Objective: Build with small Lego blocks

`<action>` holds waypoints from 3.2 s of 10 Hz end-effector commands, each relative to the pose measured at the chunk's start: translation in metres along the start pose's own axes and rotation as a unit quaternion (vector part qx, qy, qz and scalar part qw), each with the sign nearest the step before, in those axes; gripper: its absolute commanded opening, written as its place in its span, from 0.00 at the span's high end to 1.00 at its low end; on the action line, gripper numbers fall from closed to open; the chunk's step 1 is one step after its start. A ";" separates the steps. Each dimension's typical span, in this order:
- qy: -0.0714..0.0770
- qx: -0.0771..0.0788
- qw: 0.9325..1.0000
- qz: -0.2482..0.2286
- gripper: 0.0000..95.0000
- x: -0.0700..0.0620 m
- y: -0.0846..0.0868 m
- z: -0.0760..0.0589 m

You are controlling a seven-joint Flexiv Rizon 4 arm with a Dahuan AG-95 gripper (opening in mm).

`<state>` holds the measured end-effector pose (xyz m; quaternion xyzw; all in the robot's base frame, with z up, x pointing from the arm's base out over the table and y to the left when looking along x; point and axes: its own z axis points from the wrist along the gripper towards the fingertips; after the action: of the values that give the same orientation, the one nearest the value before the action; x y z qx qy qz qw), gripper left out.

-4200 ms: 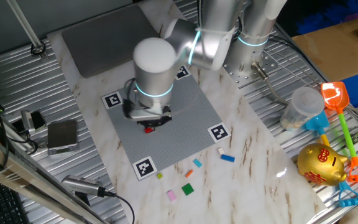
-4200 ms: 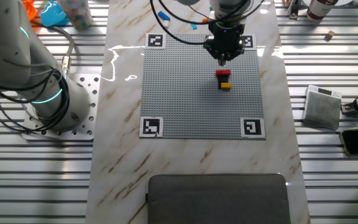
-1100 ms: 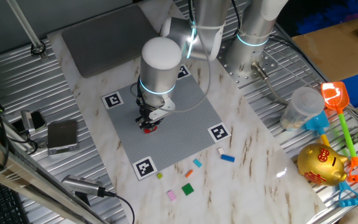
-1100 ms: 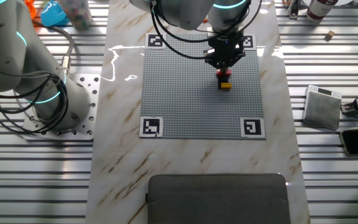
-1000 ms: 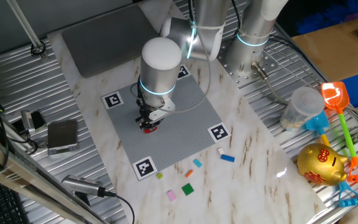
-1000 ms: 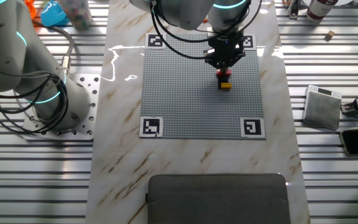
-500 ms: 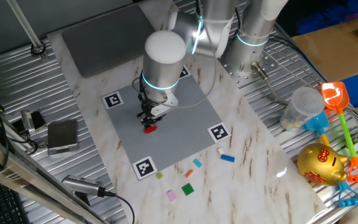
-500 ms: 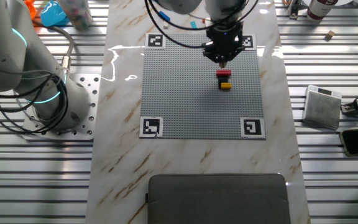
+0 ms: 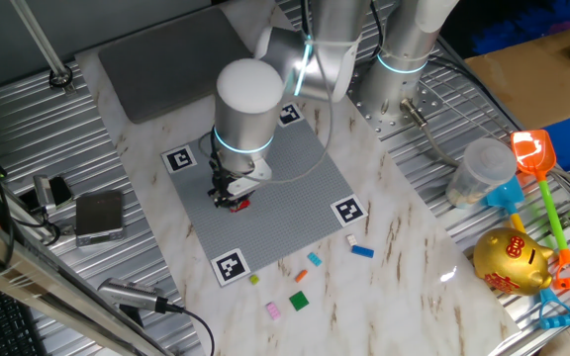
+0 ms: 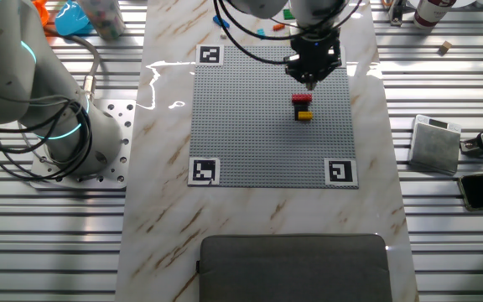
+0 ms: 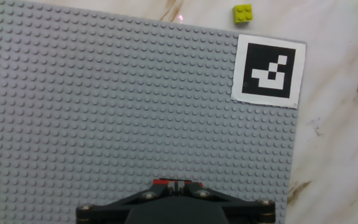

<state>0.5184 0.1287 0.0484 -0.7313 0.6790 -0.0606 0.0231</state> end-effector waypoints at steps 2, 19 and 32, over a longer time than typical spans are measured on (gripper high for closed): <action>-0.002 -0.008 0.998 0.068 1.00 -0.003 0.002 -0.008; 0.018 -0.032 0.936 0.350 1.00 -0.005 -0.001 -0.015; -0.001 -0.053 0.880 0.472 1.00 -0.005 -0.001 -0.015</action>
<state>0.5178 0.1343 0.0633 -0.3070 0.9516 -0.0008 0.0102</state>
